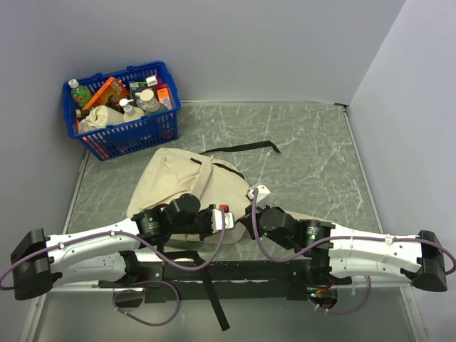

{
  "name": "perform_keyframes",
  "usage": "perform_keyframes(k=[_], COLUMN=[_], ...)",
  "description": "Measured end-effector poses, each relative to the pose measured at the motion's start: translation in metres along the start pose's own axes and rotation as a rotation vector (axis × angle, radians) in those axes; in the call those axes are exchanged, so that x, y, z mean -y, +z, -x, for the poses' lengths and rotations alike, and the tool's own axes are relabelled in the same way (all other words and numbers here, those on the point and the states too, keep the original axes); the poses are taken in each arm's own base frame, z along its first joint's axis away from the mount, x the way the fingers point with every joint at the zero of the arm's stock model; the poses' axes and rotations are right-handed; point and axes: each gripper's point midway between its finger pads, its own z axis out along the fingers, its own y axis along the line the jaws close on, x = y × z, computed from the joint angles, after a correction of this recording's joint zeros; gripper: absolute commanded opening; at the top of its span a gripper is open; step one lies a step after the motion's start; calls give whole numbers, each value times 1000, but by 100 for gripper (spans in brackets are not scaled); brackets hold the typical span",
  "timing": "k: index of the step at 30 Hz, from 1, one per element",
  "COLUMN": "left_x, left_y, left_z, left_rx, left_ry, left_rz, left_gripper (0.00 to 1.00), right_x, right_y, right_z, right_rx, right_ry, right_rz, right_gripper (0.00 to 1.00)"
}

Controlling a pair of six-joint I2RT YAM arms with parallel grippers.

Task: Pack the student bag
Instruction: Zip the student bag at the center of the board.

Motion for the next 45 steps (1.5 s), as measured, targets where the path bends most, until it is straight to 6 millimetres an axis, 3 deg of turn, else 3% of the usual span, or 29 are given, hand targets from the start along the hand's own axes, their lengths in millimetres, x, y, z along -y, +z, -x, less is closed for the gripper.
perform_keyframes(k=[2, 10, 11, 12, 13, 17, 21, 23, 24, 25, 29, 31, 35, 36, 39, 45], left_x=[1, 2, 2, 2, 2, 12, 13, 11, 10, 8, -2, -3, -3, -3, -6, -3], left_y=[0, 1, 0, 0, 0, -1, -3, -3, -3, -2, 2, 6, 9, 10, 10, 11], left_z=[0, 5, 6, 7, 9, 7, 7, 8, 9, 8, 1, -9, -32, -34, -36, -36], left_rx=[0, 20, 22, 23, 25, 18, 19, 25, 30, 32, 33, 16, -30, -33, -38, -51], left_ry=[7, 59, 65, 72, 79, 79, 79, 81, 83, 85, 103, 123, 147, 153, 162, 178], left_rz=[-5, -26, -28, -28, -31, -81, -80, -69, -64, -51, 11, 32, 59, 64, 82, 67], left_gripper=[1, 4, 19, 46, 96, 96, 97, 93, 88, 76, 61, 49, 33, 21, 1, 1], right_x=[4, 30, 32, 33, 33, 44, 41, 39, 37, 36, 23, 16, 9, 8, 7, 14], right_y=[0, 8, 9, 11, 13, 16, 16, 16, 15, 15, 12, 10, 8, 8, 7, 7], right_z=[-2, 1, 2, 4, 5, 6, 6, 5, 5, 5, 2, 3, 4, 4, 5, 6], right_rx=[-7, -28, -26, -24, -22, -24, -26, -26, -26, -26, -32, -34, -29, -30, -26, -15], right_ry=[-1, 56, 64, 74, 76, 73, 74, 75, 75, 75, 63, 55, 54, 56, 67, 69], right_rz=[-14, -75, -77, -71, -67, -100, -88, -79, -75, -70, -36, -20, -4, -3, -3, -39], right_gripper=[0, 0, 0, 0, 0, 0, 0, 0, 0, 0, 0, 0, 0, 0, 0, 0])
